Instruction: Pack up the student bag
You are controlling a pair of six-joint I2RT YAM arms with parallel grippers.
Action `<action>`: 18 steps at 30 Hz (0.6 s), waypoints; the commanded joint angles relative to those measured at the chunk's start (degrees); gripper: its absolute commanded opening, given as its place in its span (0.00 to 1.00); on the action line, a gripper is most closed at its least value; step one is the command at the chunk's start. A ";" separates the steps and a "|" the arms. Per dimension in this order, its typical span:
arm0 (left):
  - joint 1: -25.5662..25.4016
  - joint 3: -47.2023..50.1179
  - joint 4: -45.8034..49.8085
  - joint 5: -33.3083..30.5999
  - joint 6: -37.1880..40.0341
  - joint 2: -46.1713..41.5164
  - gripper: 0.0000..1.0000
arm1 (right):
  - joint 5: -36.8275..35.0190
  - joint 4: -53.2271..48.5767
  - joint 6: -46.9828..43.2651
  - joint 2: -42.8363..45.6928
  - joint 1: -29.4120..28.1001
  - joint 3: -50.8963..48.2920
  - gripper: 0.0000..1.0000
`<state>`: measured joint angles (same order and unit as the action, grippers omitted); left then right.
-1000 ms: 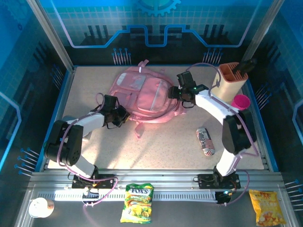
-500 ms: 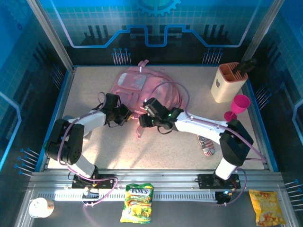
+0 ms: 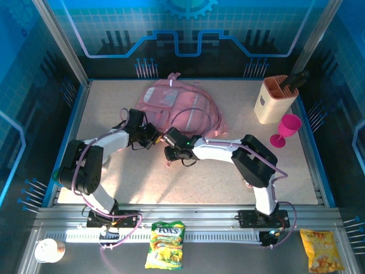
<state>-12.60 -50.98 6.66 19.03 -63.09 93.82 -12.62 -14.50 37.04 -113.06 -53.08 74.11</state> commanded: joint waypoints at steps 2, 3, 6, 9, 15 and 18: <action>-1.19 -2.72 -1.98 5.38 0.07 0.13 0.00 | -7.02 0.87 0.76 -2.82 0.15 4.49 0.35; -1.20 -2.83 -1.99 5.48 0.04 0.22 0.00 | -8.03 0.67 0.90 -3.31 0.41 5.46 0.35; -1.25 -2.86 -1.79 5.57 0.12 0.22 0.00 | -10.15 -0.42 1.79 -4.63 0.87 8.19 0.35; -1.24 -3.22 -1.44 5.67 0.24 0.22 0.00 | -11.66 -2.16 2.77 -5.33 0.87 10.36 0.35; -1.29 -3.60 -1.21 5.58 0.64 0.64 0.00 | -14.14 -5.23 5.25 -6.34 1.17 12.58 0.28; -1.29 -3.72 -0.68 5.13 1.17 0.84 0.00 | -15.58 -5.97 5.76 -6.30 1.30 13.25 0.25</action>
<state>-12.67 -52.40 6.74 19.38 -63.07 94.24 -23.86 -20.51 41.56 -118.52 -52.82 84.71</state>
